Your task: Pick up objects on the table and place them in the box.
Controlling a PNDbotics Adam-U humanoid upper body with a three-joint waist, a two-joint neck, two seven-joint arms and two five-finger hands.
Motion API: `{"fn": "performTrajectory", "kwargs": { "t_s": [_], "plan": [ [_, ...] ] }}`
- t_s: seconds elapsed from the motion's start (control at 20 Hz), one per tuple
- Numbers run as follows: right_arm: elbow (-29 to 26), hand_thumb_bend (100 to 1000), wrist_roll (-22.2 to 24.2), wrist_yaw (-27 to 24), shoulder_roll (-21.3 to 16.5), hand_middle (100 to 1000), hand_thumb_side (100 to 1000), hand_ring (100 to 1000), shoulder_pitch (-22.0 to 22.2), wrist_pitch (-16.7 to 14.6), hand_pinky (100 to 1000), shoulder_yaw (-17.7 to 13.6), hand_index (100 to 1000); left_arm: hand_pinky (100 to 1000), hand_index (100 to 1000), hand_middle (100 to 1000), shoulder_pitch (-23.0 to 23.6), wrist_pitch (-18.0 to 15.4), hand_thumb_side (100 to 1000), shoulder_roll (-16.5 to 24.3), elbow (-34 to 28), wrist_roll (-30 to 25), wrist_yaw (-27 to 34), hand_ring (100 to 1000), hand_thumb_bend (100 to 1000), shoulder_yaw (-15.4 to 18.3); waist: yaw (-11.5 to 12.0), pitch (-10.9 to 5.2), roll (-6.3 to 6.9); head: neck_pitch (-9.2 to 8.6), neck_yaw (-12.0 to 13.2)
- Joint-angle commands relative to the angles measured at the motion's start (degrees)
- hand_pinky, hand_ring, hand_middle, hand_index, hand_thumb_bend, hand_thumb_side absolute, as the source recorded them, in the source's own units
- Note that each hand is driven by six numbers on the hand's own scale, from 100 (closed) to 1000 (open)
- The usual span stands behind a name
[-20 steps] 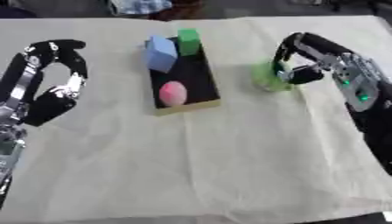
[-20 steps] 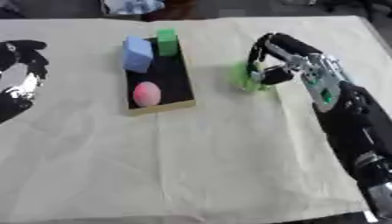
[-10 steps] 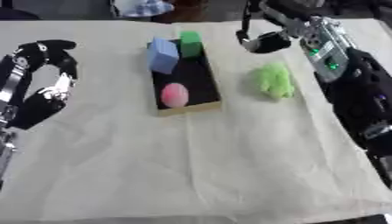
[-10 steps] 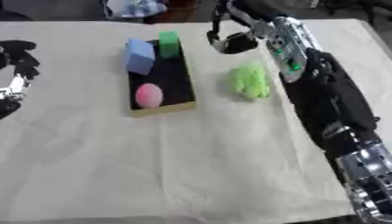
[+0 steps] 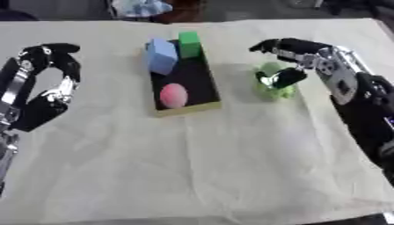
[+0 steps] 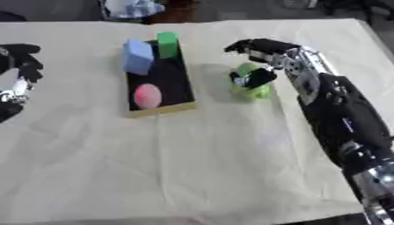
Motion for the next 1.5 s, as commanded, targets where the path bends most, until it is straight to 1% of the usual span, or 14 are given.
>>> {"fn": "performTrajectory", "kwargs": {
  "t_s": [0.05, 0.1, 0.2, 0.35, 0.4, 0.5, 0.6, 0.65, 0.7, 0.75, 0.85, 1.0, 1.25, 1.5],
  "plan": [
    [-0.56, 100, 0.14, 2.63, -2.21, 966, 567, 942, -0.57, 0.58, 897, -0.31, 995, 725, 806, 552, -0.21, -0.17, 636, 0.89, -0.62, -0.24, -0.34, 544, 100, 0.47, -0.16, -1.71, -0.45, -0.14, -0.02],
    [-0.02, 100, 0.24, 3.41, -2.11, 963, 606, 940, -0.43, 0.52, 895, -0.26, 996, 725, 806, 551, -0.17, -0.17, 636, 0.85, -0.61, -0.24, -0.36, 544, 100, 0.46, -0.2, -1.73, -0.39, -0.14, -0.06],
    [1.19, 100, 0.81, 4.24, -1.83, 948, 760, 934, -0.25, -0.25, 891, 0.08, 992, 725, 806, 551, -0.08, -0.18, 637, 0.82, -0.59, -0.28, -0.39, 544, 100, 0.42, -0.24, -1.72, -0.29, -0.14, -0.1],
    [2.51, 100, 2.73, 4.39, -1.52, 920, 852, 921, -0.09, -2.34, 885, 1.15, 977, 725, 806, 551, 0.0, -0.19, 638, 0.8, -0.54, -0.33, -0.42, 544, 100, 0.36, -0.22, -1.68, -0.31, -0.14, -0.14],
    [2.79, 100, 3.54, 4.42, -1.49, 907, 844, 917, -0.07, -3.04, 884, 1.57, 974, 725, 806, 551, 0.0, -0.2, 638, 0.79, -0.54, -0.35, -0.43, 544, 100, 0.33, -0.21, -1.67, -0.34, -0.14, -0.14],
    [3.0, 100, 4.9, 4.68, -1.52, 815, 760, 891, 0.02, -4.25, 869, 2.32, 943, 725, 806, 551, 0.01, -0.21, 639, 0.79, -0.53, -0.4, -0.44, 544, 100, 0.29, -0.17, -1.65, -0.43, -0.14, -0.1],
    [2.91, 100, 5.32, 4.9, -1.61, 658, 551, 836, 0.19, -4.93, 845, 2.58, 839, 724, 806, 551, 0.06, -0.2, 640, 0.78, -0.49, -0.41, -0.46, 544, 100, 0.29, -0.14, -1.66, -0.51, -0.14, -0.12],
    [2.78, 100, 5.09, 5.02, -1.68, 578, 387, 802, 0.22, -5.03, 827, 2.57, 761, 724, 806, 551, 0.08, -0.2, 640, 0.77, -0.48, -0.41, -0.46, 544, 100, 0.3, -0.12, -1.67, -0.53, -0.14, -0.11],
    [2.51, 100, 4.36, 5.1, -1.73, 520, 306, 777, 0.22, -4.98, 813, 2.46, 694, 724, 806, 551, 0.11, -0.2, 640, 0.76, -0.46, -0.4, -0.46, 544, 100, 0.31, -0.11, -1.69, -0.55, -0.14, -0.11],
    [2.11, 100, 3.19, 5.11, -1.76, 448, 294, 742, 0.16, -4.84, 793, 2.27, 595, 724, 806, 551, 0.13, -0.22, 639, 0.74, -0.46, -0.39, -0.45, 543, 100, 0.34, -0.1, -1.71, -0.55, -0.14, -0.09],
    [1.24, 100, 0.17, 4.71, -1.74, 331, 273, 665, 0.0, -4.53, 754, 1.86, 472, 724, 806, 551, 0.15, -0.24, 639, 0.67, -0.42, -0.35, -0.41, 543, 100, 0.4, -0.09, -1.76, -0.54, -0.14, -0.1],
    [-0.67, 100, -4.75, 3.74, -1.59, 246, 244, 590, -0.76, -3.93, 722, 0.96, 389, 724, 806, 551, 0.13, -0.26, 637, 0.59, -0.43, -0.31, -0.33, 543, 100, 0.44, -0.11, -1.81, -0.45, -0.14, -0.13],
    [-4.12, 100, -9.17, 1.64, -0.72, 226, 222, 564, -3.34, -2.85, 714, -0.03, 373, 724, 806, 551, 0.13, -0.23, 637, 0.53, -0.51, -0.25, -0.14, 543, 100, 0.45, -0.07, -1.9, -0.31, -0.14, -0.25],
    [-4.43, 100, -10.71, 2.7, 3.23, 222, 210, 556, -7.43, -2.1, 711, -0.71, 371, 724, 806, 552, -0.05, -0.33, 634, 0.26, -0.57, -0.46, 0.09, 544, 100, 0.26, 0.27, -1.99, -0.06, -0.14, -0.72]
  ]
}}
